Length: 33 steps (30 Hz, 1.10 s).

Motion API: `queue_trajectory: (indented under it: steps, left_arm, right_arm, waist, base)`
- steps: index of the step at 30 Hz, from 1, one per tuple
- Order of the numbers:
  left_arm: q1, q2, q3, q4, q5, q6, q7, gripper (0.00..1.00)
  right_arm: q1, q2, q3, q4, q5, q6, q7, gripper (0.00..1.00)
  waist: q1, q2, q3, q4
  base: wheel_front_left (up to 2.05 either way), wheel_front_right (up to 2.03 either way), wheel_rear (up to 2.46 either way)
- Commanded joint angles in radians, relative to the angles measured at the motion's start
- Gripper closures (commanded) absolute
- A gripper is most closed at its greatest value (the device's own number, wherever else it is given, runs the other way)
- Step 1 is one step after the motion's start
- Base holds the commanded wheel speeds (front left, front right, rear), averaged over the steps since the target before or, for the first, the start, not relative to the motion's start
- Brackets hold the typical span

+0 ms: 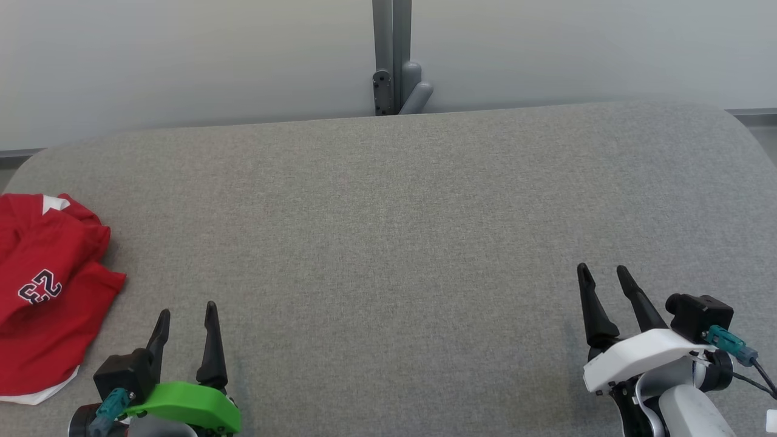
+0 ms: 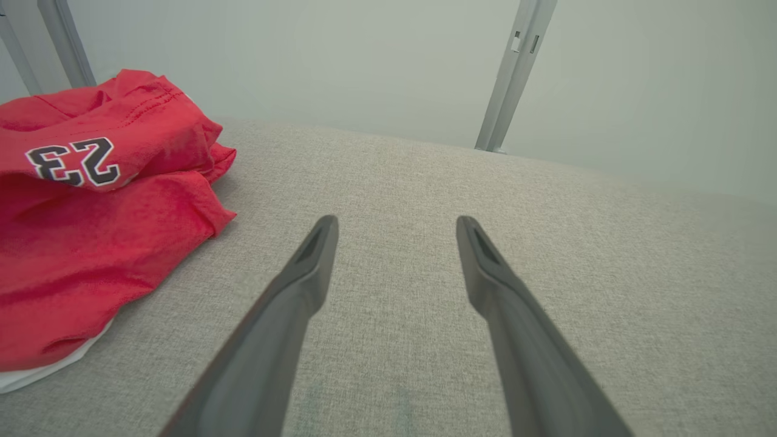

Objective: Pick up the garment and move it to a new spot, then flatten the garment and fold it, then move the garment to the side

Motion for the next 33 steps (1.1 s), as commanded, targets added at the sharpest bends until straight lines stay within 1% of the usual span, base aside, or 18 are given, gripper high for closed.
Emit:
queue_trajectory:
  steps: [1,13,26,30,33]
  left_arm:
    - [0.001,0.009,0.001,-0.006,0.021,0.004,-0.005,0.00]
    - [0.013,0.003,0.000,-0.001,0.123,0.012,-0.032,0.00]
    - [0.015,-0.002,-0.003,0.005,0.218,0.010,-0.056,0.00]
    - [0.012,-0.004,-0.006,0.010,0.245,0.007,-0.064,0.00]
    - [0.000,-0.005,-0.006,0.009,0.237,0.006,-0.061,0.00]
  right_arm:
    - [-0.013,-0.004,0.004,-0.001,-0.018,0.001,-0.009,0.00]
    - [-0.017,-0.017,0.015,0.011,-0.119,0.000,-0.034,0.00]
    - [-0.016,-0.016,0.019,0.010,-0.213,0.001,-0.059,0.00]
    - [-0.016,-0.022,0.021,0.007,-0.239,0.001,-0.066,0.00]
    - [-0.016,-0.028,0.029,0.001,-0.234,0.000,-0.065,0.00]
  waist:
    - [0.0000,0.0000,0.000,0.000]
    - [0.0000,0.0000,0.001,-0.001]
    - [0.0000,0.0000,0.009,0.005]
    - [0.0000,0.0000,0.017,0.026]
    - [0.0000,0.0000,0.026,0.065]
  base:
    - [0.00,0.00,0.00]
    - [0.00,0.00,0.00]
    - [0.00,0.00,0.00]
    - [0.00,0.00,0.00]
    - [0.00,0.00,0.00]
